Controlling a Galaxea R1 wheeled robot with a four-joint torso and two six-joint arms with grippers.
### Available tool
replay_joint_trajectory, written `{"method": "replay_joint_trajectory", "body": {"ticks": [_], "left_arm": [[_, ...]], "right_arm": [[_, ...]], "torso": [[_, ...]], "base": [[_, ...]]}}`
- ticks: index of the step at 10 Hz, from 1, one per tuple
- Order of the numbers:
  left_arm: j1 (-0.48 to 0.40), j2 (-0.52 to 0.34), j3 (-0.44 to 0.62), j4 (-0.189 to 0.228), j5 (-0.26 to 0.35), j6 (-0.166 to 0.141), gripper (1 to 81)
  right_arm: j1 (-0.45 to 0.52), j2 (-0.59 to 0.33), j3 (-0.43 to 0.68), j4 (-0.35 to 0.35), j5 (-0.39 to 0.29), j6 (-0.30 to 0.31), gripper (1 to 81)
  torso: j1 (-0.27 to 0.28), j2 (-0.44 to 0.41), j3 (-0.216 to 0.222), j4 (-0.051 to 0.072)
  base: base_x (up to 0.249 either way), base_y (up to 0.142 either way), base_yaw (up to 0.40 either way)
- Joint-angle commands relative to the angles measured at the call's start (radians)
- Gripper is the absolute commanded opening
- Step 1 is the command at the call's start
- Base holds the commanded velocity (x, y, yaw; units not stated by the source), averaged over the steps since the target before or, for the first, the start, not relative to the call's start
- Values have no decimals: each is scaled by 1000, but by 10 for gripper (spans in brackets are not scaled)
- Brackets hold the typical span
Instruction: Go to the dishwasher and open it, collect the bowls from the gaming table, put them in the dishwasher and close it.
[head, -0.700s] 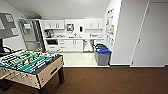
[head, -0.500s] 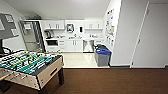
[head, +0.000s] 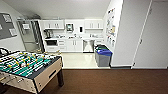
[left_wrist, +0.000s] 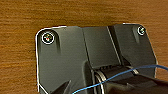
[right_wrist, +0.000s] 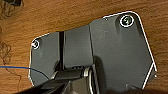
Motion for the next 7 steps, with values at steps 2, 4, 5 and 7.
{"method": "replay_joint_trajectory", "body": {"ticks": [2, 4, 5, 7], "left_arm": [[-57, -2, 2, 9, 51, 6, 811], [-52, -2, 2, 9, 49, 6, 811], [-52, 0, 2, 9, 49, 4, 811], [-51, 0, 2, 9, 49, 6, 811]], "right_arm": [[54, 10, 18, 8, -50, -5, 811], [53, 10, 27, 11, -52, -1, 811], [53, 10, 26, 11, -52, 2, 811], [50, 6, 23, 11, -53, -2, 811]], "torso": [[0, 0, 0, 0], [0, 0, 0, 0], [0, 0, 0, 0], [1, 0, 0, 0]], "base": [[181, 0, 0], [183, 0, 0], [185, 0, 0], [185, 0, 0]]}}
